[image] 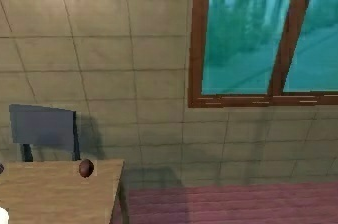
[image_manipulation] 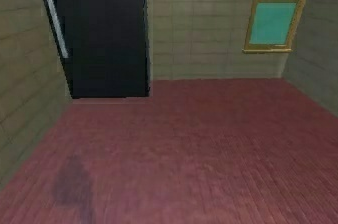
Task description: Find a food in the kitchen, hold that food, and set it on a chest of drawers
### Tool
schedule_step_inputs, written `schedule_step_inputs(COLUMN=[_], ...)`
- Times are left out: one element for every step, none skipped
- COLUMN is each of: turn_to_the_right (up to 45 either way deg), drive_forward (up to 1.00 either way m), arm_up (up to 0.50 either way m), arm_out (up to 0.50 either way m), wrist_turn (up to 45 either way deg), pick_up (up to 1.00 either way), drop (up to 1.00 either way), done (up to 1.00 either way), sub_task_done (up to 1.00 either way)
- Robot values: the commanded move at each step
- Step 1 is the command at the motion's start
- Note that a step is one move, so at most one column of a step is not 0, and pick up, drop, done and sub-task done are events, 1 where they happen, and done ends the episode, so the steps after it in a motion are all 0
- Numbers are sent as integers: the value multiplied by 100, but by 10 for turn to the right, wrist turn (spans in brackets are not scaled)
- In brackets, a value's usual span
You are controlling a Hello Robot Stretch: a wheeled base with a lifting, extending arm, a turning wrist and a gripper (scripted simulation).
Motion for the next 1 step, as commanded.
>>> schedule_step_inputs(turn_to_the_right=[0], drive_forward=[25], arm_up=[0], arm_out=[0], wrist_turn=[0], pick_up=[0], drop=[0], done=[0], sub_task_done=[0])
